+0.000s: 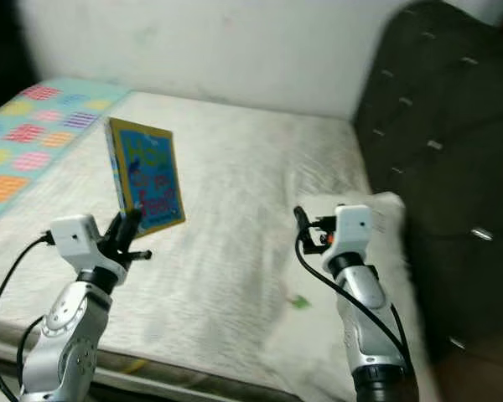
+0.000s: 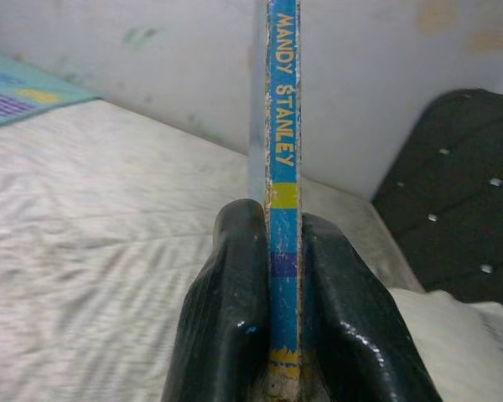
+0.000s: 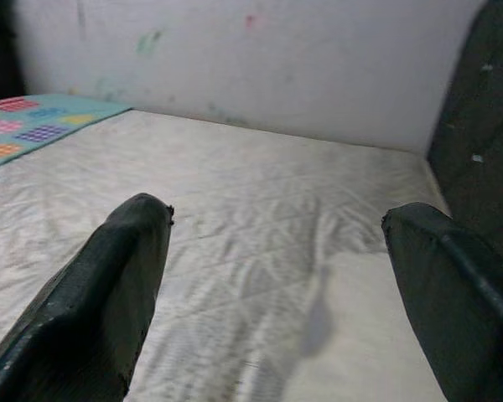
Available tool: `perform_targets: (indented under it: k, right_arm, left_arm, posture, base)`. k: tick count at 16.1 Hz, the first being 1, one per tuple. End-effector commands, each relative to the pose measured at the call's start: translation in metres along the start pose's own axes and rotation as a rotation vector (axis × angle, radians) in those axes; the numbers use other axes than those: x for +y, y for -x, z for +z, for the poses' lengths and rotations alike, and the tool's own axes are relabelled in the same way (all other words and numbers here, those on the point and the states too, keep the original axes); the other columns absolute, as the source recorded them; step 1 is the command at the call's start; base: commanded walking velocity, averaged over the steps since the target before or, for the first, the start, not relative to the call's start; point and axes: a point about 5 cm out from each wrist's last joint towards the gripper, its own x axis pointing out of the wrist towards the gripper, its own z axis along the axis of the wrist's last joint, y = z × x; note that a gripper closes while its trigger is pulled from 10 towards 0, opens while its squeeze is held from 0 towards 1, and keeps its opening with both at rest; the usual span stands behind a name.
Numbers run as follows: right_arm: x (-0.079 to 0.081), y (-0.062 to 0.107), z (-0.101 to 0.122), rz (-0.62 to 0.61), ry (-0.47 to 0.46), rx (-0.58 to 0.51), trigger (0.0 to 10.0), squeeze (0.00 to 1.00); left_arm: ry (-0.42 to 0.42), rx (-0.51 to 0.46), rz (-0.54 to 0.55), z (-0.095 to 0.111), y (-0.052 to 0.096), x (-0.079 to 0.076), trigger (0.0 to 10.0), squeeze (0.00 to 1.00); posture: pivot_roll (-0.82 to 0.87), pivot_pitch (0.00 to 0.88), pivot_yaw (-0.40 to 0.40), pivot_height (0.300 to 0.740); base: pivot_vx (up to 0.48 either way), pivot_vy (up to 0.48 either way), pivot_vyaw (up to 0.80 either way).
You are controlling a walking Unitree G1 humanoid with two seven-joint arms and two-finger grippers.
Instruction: Clean up the room
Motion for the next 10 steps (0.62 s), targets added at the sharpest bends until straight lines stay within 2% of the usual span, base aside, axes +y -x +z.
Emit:
perform_targets:
  k: [1, 3, 10]
  right_arm:
    - [0.0015, -0.0003, -0.0014, 0.001, -0.007, 0.011, 10.0, 0.00]
    - [0.0008, 0.0002, -0.0012, -0.002, -0.006, 0.011, 10.0, 0.00]
    - [0.0000, 0.0002, -0.0018, -0.003, -0.011, 0.017, 10.0, 0.00]
  left_arm:
    - [-0.010, -0.041, 0.001, 0.0106, -0.0017, 0.0020, 10.0, 0.00]
    - [-0.010, -0.039, 0.001, 0.0106, -0.0019, 0.0021, 10.0, 0.00]
    - [-0.009, -0.043, 0.012, 0.0108, -0.0018, 0.0024, 10.0, 0.00]
  posture:
    - [-0.01, 0.006, -0.043, 0.740]
    - [-0.01, 0.007, -0.042, 0.740]
    - [-0.01, 0.009, -0.045, 0.740]
  base:
    - [0.000, 0.480, 0.00]
    - [0.000, 0.480, 0.00]
    - [0.000, 0.000, 0.00]
